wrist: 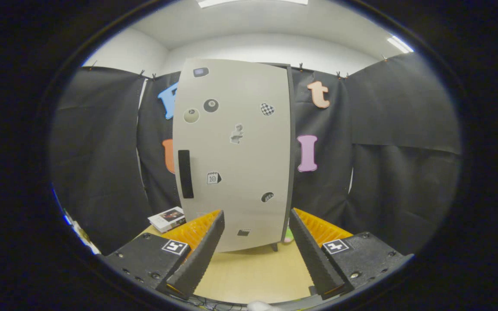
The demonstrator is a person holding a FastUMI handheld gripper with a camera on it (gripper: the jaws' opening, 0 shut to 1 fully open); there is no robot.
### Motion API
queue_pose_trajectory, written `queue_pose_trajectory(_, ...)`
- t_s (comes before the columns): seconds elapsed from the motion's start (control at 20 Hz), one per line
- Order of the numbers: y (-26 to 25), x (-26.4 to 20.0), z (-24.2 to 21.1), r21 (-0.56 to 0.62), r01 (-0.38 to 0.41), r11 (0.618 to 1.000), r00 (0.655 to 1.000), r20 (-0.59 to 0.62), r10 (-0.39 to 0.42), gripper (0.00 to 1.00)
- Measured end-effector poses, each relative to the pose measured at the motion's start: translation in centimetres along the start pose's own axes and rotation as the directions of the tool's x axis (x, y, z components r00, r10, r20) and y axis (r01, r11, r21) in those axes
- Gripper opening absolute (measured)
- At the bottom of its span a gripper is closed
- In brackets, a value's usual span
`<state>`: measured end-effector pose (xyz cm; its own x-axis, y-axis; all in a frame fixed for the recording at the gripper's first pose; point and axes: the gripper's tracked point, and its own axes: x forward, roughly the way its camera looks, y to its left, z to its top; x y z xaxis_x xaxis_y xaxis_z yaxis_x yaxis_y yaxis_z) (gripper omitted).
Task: Open the shoe cabinet door, grab the shoes and put them into the shoe cabinet, then close the shoe cabinet door.
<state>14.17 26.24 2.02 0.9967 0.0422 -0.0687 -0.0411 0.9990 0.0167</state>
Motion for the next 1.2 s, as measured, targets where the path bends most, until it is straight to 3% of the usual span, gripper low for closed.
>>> queue_pose_trajectory(0.3,-0.9,-2.0,-0.3,0.008,0.022,1.0,1.0,0.002,-0.022,0.98)
queue_pose_trajectory(1.2,-2.0,-2.0,-0.2,-0.004,0.011,1.0,1.0,0.006,-0.011,0.98)
